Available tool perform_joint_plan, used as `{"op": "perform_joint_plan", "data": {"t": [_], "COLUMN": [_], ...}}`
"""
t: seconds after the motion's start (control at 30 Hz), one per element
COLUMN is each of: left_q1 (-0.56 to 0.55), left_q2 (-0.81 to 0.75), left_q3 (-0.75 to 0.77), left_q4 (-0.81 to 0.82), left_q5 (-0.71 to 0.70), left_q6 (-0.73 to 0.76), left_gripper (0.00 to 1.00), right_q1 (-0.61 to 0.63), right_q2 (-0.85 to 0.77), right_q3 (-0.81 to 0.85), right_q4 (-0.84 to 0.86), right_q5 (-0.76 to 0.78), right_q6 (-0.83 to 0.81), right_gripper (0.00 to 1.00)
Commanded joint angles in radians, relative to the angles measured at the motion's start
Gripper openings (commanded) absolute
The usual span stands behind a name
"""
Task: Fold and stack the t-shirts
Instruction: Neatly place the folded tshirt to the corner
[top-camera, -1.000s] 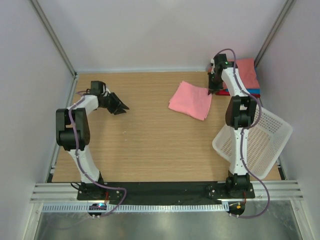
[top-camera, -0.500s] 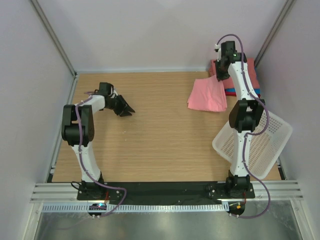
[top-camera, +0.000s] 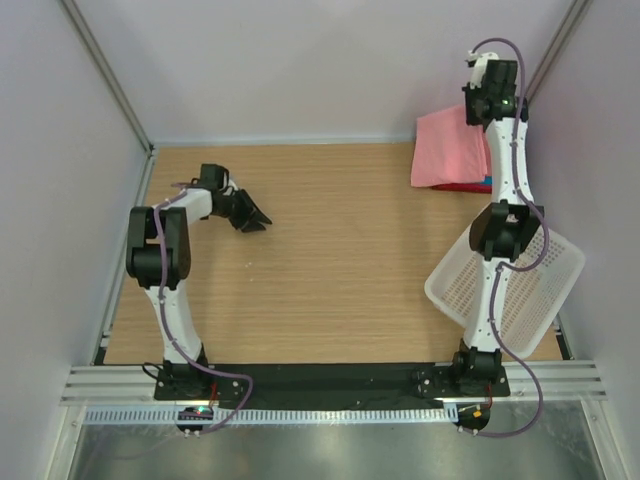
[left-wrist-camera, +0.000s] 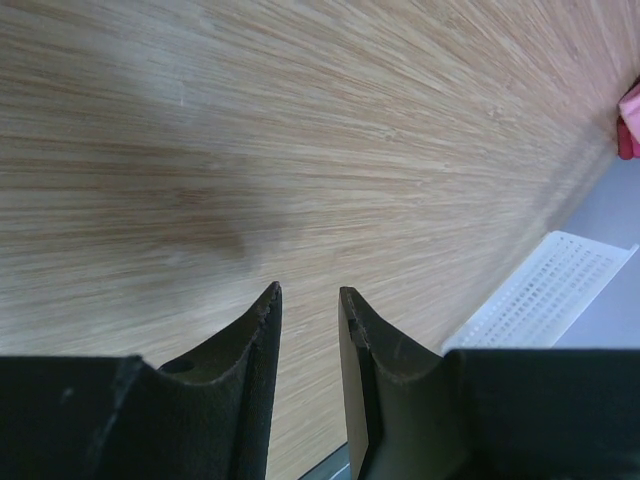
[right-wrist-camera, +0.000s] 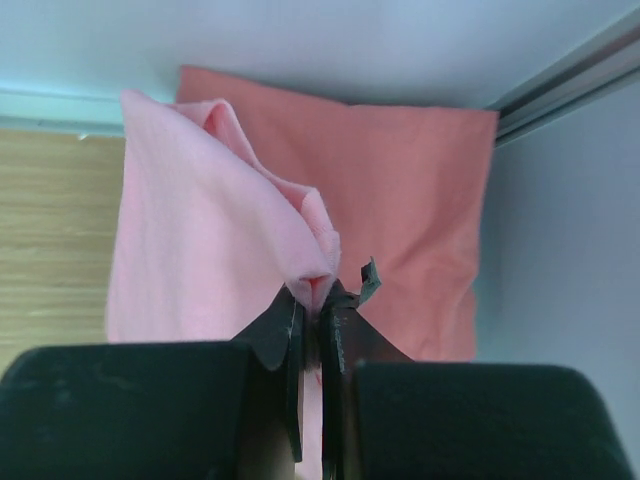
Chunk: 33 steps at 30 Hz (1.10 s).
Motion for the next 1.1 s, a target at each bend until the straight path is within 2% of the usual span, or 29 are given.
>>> {"op": "perform_joint_plan", "data": {"t": [0.0, 0.2, 0.4, 0.6, 1.07], "left_q1": [-0.008, -0.010, -0.022, -0.037, -0.080], "left_q2": [0.019, 0.070, 0.118, 0.157, 0.225], "left_q3": [0.049, 0.112, 0.163, 0.225, 0.314], "left_q4": [0.014, -0.004, -0.021, -0.036, -0.043], "left_q5": [0.038, 0.034, 0.031, 0.026, 0.032], "left_q6": [-0.008, -0.014, -0.017, -0.026, -0.063], "left_gripper": [0.31, 0.31, 0.31, 0.31, 0.31], "right_q1": [-0.052, -0.113, -0.193, -0.210, -0.248], "right_q2": [-0.003, 0.078, 0.162, 0.219, 0.231], "right_q3": [0.034, 0.077, 0.092, 0.104, 0.094], "right_q4": [0.167, 0.296, 0.446, 0.564, 0.632], "right_q5": [-0.039, -0.120, -0.191, -0.248, -0.217], "right_q6": [0.017, 0.032, 0.126, 0.169, 0.175], "right_gripper": [0.01, 0.01, 0.01, 0.01, 0.01]}}
